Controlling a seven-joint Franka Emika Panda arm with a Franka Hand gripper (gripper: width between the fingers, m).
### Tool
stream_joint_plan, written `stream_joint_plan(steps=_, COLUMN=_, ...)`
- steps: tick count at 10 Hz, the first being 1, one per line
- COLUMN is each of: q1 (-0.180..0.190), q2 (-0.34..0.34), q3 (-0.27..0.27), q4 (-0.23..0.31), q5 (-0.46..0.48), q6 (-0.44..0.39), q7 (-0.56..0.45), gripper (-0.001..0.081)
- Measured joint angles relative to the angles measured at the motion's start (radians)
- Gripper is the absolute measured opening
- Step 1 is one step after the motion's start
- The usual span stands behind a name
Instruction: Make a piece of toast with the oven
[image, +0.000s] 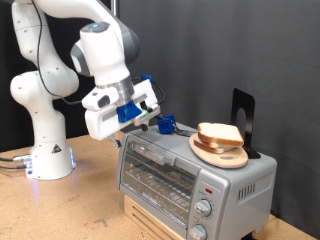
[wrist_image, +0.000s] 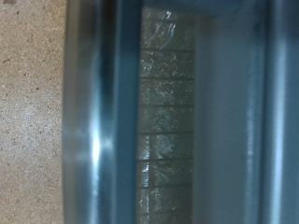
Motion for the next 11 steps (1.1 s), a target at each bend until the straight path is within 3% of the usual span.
stream_joint_plan(steps=3, q1=-0.005, q2=0.045, q3=0.0, q4=-0.018, q5=-0.007, q6=0.034, q7=0.003, gripper=0.0808)
stream_joint_plan(steps=5, q1=-0.017, q2=0.041, q3=0.0, q4=-0.023, q5=-0.043, q6=0.042, q7=0.017, gripper=0.0808)
stream_joint_plan(steps=11, q1=-0.134, q2=0.034, q3=-0.014, q4=-0.038, q5=-0.198, q6=0.056, q7=0.056, gripper=0.0808)
